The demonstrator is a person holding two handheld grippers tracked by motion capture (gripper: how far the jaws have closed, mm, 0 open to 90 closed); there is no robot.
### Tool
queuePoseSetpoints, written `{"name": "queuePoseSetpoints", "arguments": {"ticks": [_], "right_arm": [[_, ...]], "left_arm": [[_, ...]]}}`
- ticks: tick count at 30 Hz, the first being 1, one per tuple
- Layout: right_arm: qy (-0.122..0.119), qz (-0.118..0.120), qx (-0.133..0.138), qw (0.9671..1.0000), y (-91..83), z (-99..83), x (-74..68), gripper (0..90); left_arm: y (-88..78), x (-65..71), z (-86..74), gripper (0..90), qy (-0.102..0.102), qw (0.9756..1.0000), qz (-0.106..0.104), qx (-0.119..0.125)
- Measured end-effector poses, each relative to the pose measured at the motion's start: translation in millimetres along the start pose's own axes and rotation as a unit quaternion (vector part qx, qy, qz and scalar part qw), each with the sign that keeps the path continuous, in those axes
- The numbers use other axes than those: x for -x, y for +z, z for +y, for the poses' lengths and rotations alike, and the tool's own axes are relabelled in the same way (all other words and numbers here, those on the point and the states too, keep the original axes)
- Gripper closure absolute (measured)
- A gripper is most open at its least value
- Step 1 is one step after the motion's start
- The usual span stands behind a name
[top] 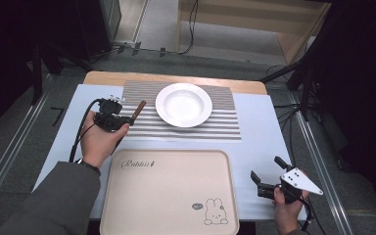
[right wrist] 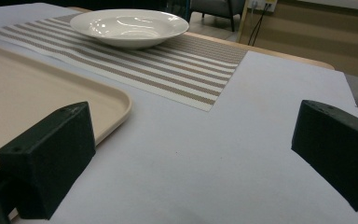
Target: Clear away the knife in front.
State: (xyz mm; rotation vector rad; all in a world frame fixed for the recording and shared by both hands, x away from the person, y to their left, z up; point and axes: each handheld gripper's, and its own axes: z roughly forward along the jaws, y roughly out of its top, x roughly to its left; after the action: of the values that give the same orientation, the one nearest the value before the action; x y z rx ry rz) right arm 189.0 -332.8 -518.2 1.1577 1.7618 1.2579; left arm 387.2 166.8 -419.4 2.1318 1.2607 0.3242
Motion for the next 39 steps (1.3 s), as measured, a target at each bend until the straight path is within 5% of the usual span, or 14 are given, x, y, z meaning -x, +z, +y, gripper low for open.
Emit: {"name": "queuePoseSetpoints", "arguments": {"ticks": [20, 39], "right_arm": [[-0.002, -0.002, -0.001, 1.0, 0.4, 0.0, -0.7, 0.0], [-0.005, -0.002, -0.002, 1.0, 0.3, 0.1, -1.0, 0.0]], "left_arm": [[-33.7, 22.9, -45.7, 76.6, 0.017, 0.9995, -0.02, 0.018], [-44.4, 44.4, -84.5, 76.5, 0.017, 0.9988, -0.043, 0.017]]}}
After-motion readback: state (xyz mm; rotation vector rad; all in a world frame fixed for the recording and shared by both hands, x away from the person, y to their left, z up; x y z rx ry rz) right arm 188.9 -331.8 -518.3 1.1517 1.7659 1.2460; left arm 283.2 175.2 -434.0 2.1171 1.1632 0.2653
